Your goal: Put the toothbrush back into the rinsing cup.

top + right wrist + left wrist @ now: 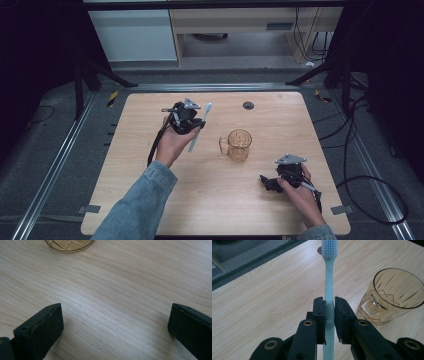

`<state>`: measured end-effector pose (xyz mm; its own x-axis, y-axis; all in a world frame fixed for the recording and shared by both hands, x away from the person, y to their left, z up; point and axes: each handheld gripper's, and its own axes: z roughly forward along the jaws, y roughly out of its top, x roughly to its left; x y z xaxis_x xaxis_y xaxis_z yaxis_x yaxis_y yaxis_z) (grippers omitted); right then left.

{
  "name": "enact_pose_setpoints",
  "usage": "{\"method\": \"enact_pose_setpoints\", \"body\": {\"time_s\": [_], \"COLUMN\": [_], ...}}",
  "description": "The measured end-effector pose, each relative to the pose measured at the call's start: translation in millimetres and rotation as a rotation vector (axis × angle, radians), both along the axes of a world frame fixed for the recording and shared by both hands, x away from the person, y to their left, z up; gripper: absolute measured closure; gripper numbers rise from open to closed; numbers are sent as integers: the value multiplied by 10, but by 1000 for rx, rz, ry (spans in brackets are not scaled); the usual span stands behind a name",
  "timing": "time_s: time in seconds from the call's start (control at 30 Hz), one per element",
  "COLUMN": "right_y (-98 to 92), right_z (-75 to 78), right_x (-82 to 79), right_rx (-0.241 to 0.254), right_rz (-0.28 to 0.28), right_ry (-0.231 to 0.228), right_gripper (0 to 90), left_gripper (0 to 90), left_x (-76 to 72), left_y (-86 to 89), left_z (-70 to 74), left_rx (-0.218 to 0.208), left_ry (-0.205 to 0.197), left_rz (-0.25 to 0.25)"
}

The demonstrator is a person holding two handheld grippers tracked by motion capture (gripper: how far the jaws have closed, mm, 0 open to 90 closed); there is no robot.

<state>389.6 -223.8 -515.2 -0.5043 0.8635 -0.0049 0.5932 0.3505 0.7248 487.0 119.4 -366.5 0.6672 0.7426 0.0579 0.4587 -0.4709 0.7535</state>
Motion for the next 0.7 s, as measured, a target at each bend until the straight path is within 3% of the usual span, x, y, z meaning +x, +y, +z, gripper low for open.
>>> {"method": "enact_pose_setpoints", "body": {"time_s": [0.33, 0.7], "right_y": [0, -7], "right_z": [1, 0], "right_x": [-1, -2], "right_rx": [1, -1], "right_rz": [0, 9], "right_ry": [1, 0], "right_gripper": [5, 5], "left_gripper": [790, 790], "left_x": [-44, -122], "left_y": [-52, -111], "left_z": [47, 96], "left_rx": [-33, -96], "left_ry": [-59, -139], "left_rz": [9, 11]}}
